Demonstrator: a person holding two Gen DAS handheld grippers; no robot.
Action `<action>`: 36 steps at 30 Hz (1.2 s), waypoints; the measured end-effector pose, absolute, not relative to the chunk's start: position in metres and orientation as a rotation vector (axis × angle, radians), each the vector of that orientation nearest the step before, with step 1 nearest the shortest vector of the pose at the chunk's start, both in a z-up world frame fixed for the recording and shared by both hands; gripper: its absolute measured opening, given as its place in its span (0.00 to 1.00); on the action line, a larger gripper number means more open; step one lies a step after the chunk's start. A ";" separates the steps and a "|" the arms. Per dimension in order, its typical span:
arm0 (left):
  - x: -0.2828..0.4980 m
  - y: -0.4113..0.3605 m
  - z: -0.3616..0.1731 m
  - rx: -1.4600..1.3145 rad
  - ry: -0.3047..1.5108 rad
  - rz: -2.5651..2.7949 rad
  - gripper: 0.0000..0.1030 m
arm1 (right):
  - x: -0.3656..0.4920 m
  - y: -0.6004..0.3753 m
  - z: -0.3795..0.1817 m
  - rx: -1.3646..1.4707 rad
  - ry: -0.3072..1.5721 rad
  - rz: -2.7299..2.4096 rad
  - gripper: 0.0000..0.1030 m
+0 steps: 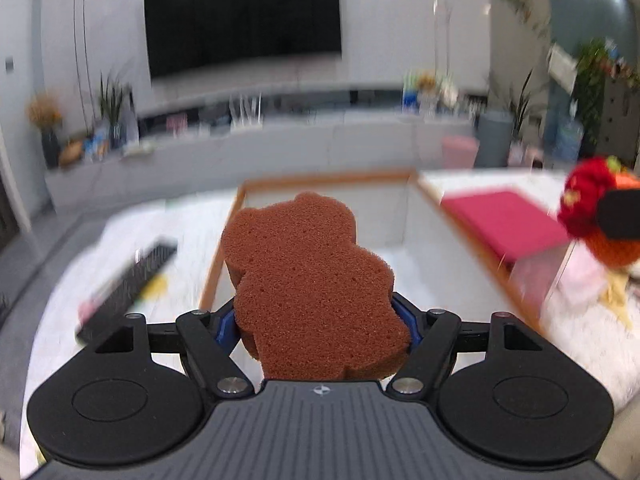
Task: Organize soft objects
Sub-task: 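Lift and carry the sponge with the left gripper while the right gripper carries the ball toward the orange box, then open the left gripper to drop the sponge into the orange box while the right gripper drops the ball in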
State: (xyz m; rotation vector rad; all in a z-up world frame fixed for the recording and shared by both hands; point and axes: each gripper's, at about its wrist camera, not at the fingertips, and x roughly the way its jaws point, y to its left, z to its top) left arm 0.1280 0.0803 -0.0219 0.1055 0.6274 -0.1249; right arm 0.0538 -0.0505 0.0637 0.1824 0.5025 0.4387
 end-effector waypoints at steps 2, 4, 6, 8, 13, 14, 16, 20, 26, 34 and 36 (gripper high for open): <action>0.133 0.085 -0.030 0.133 0.683 -0.094 0.82 | 0.060 -0.039 0.054 0.173 0.504 0.410 0.46; 0.134 0.085 -0.037 0.182 0.708 -0.054 0.82 | 0.067 -0.027 0.045 0.182 0.522 0.395 0.46; 0.135 0.085 -0.040 0.194 0.727 -0.050 0.82 | 0.074 -0.020 0.036 0.209 0.541 0.377 0.45; 0.134 0.086 -0.041 0.189 0.733 -0.049 0.82 | 0.076 -0.015 0.029 0.231 0.543 0.364 0.45; 0.133 0.090 -0.043 0.190 0.744 -0.041 0.87 | 0.075 -0.016 0.017 0.261 0.559 0.359 0.46; 0.134 0.095 -0.045 0.189 0.744 -0.039 0.87 | 0.075 -0.015 0.017 0.250 0.562 0.351 0.45; 0.136 0.102 -0.045 0.189 0.739 -0.043 0.87 | 0.075 -0.018 0.018 0.229 0.563 0.322 0.45; 0.135 0.110 -0.043 0.170 0.722 -0.068 0.90 | 0.082 -0.022 0.015 0.247 0.582 0.316 0.46; 0.126 0.115 -0.034 0.115 0.658 -0.109 1.00 | 0.085 -0.016 0.011 0.216 0.610 0.312 0.46; 0.122 0.113 -0.024 0.104 0.612 -0.149 1.00 | 0.085 -0.017 0.013 0.189 0.627 0.293 0.46; 0.120 0.115 -0.023 0.091 0.606 -0.162 1.00 | 0.089 -0.015 0.015 0.165 0.636 0.290 0.46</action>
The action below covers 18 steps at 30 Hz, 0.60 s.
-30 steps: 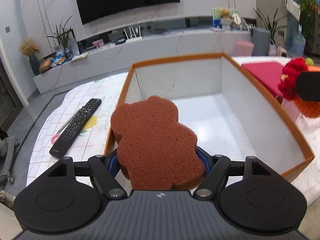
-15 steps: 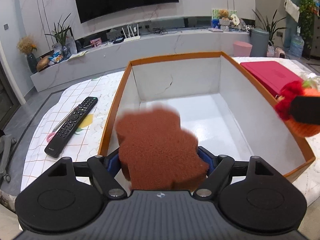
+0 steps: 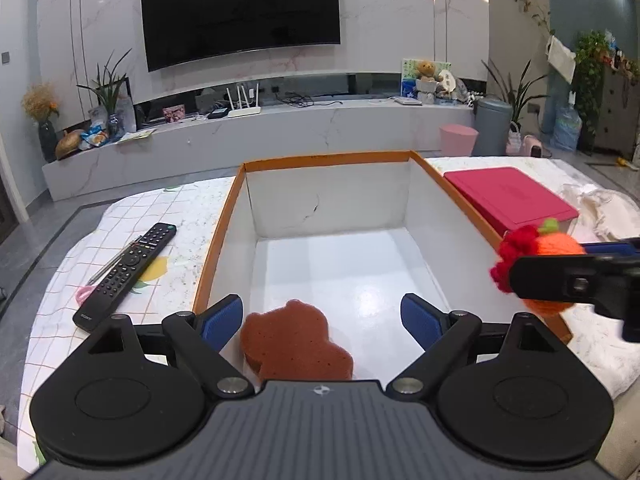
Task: Organize soft objects
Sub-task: 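Open the left gripper to drop the sponge into the orange box while the right gripper drops the ball in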
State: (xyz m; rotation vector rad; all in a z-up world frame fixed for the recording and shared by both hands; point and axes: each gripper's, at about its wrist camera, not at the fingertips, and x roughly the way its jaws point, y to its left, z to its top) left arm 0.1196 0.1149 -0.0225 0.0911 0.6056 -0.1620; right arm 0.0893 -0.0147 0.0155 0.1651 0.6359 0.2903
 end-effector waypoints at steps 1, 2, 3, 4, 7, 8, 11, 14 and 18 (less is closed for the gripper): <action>0.118 0.117 -0.021 0.082 0.597 -0.166 1.00 | 0.091 -0.013 0.016 0.149 0.641 0.290 0.46; 0.116 0.119 -0.020 0.074 0.589 -0.172 1.00 | 0.094 -0.011 0.017 0.133 0.646 0.292 0.46; 0.114 0.121 -0.018 0.070 0.581 -0.180 1.00 | 0.097 -0.010 0.016 0.121 0.651 0.298 0.46; 0.112 0.124 -0.016 0.069 0.571 -0.181 1.00 | 0.100 -0.010 0.016 0.108 0.659 0.308 0.46; 0.107 0.134 -0.009 0.041 0.535 -0.148 1.00 | 0.111 -0.006 0.016 0.056 0.687 0.342 0.46; 0.107 0.141 -0.007 0.017 0.526 -0.133 1.00 | 0.116 -0.005 0.016 0.041 0.698 0.350 0.46; 0.110 0.160 -0.006 -0.054 0.532 -0.113 1.00 | 0.130 0.001 0.013 -0.014 0.742 0.381 0.46; 0.117 0.172 -0.013 -0.082 0.562 -0.087 1.00 | 0.149 0.009 0.010 -0.003 0.840 0.438 0.46; 0.123 0.173 -0.018 -0.082 0.589 -0.062 1.00 | 0.168 0.035 0.002 -0.122 0.912 0.502 0.46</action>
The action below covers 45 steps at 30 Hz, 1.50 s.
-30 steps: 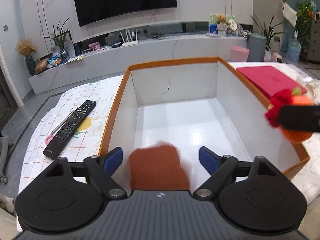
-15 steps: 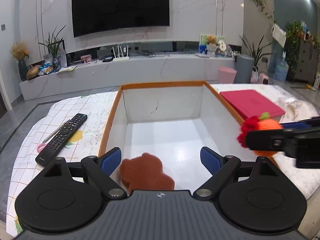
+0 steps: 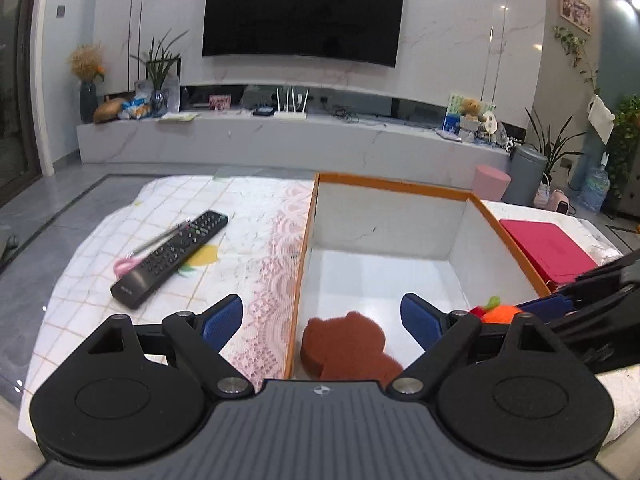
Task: Organize soft objects
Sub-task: 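Open the left gripper to drop the sponge into the orange box while the right gripper drops the ball in, then move both open grippers back toward the remaining items on the table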
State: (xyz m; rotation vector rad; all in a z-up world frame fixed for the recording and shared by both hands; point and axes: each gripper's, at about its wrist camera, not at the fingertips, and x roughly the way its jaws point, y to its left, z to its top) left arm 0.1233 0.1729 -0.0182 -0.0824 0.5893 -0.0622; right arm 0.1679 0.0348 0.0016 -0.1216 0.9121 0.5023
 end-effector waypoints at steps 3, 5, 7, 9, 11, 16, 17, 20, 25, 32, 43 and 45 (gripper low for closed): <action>0.124 0.172 -0.022 -0.073 0.601 -0.058 1.00 | 0.179 0.050 -0.012 -0.229 0.965 0.491 0.46; 0.123 0.171 -0.023 -0.066 0.605 -0.053 1.00 | 0.187 0.054 -0.019 -0.253 1.009 0.483 0.45; 0.123 0.170 -0.024 -0.071 0.610 -0.058 1.00 | 0.192 0.058 -0.023 -0.291 1.034 0.488 0.45; 0.122 0.171 -0.025 -0.074 0.616 -0.070 1.00 | 0.195 0.058 -0.022 -0.300 1.050 0.503 0.45; 0.122 0.172 -0.026 -0.078 0.623 -0.076 1.00 | 0.196 0.058 -0.021 -0.315 1.069 0.520 0.45; 0.119 0.174 -0.024 -0.094 0.609 -0.055 1.00 | 0.195 0.058 -0.020 -0.376 1.083 0.493 0.54; 0.118 0.174 -0.024 -0.091 0.602 -0.049 1.00 | 0.194 0.058 -0.019 -0.371 1.085 0.492 0.58; 0.116 0.172 -0.021 -0.084 0.593 -0.044 1.00 | 0.190 0.056 -0.013 -0.349 1.066 0.514 0.69; 0.115 0.168 -0.020 -0.078 0.595 -0.046 1.00 | 0.182 0.054 -0.003 -0.312 1.031 0.521 0.84; 0.116 0.166 -0.016 -0.081 0.594 -0.021 1.00 | 0.171 0.048 0.010 -0.294 0.966 0.508 0.95; 0.103 0.148 0.007 -0.052 0.538 -0.004 1.00 | 0.150 0.034 0.028 -0.370 0.872 0.502 0.97; 0.097 0.141 0.016 -0.038 0.508 -0.006 1.00 | 0.143 0.027 0.033 -0.407 0.843 0.520 0.97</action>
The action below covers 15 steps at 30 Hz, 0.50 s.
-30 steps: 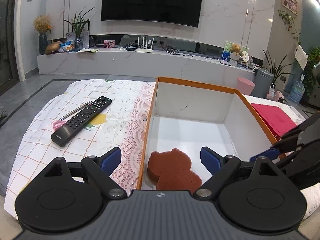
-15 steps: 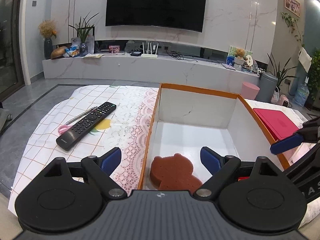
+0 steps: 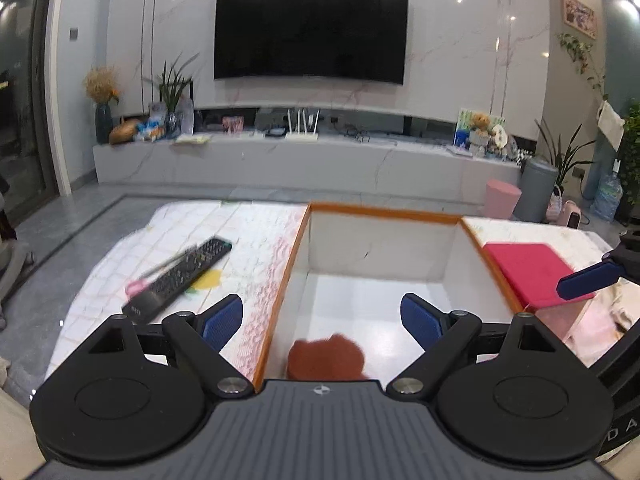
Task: Organize soft objects
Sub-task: 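Move both open grippers back toward the remaining items on the table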
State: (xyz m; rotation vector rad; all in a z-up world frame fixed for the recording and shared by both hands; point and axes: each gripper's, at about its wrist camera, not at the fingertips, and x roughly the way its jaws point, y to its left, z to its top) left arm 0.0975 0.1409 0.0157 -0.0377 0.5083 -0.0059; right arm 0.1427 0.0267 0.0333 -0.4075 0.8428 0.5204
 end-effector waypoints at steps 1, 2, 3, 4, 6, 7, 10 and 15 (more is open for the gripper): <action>0.096 0.138 0.019 -0.033 0.499 -0.003 1.00 | 0.139 0.022 0.036 -0.423 0.821 0.519 0.97; 0.093 0.133 0.023 -0.029 0.491 0.004 1.00 | 0.134 0.016 0.040 -0.436 0.798 0.510 0.97; 0.092 0.131 0.025 -0.028 0.489 0.007 1.00 | 0.131 0.010 0.043 -0.440 0.784 0.502 0.97; 0.091 0.127 0.028 -0.026 0.487 0.006 1.00 | 0.128 0.003 0.047 -0.434 0.772 0.495 0.97; 0.090 0.120 0.032 -0.017 0.488 -0.009 1.00 | 0.123 -0.017 0.054 -0.403 0.760 0.466 0.97; 0.088 0.115 0.033 -0.013 0.482 -0.016 1.00 | 0.121 -0.028 0.058 -0.386 0.748 0.442 0.97; 0.086 0.100 0.036 -0.012 0.468 -0.031 1.00 | 0.112 -0.061 0.067 -0.336 0.689 0.369 0.97; 0.087 0.064 0.041 0.002 0.455 -0.011 1.00 | 0.100 -0.129 0.074 -0.221 0.585 0.233 0.97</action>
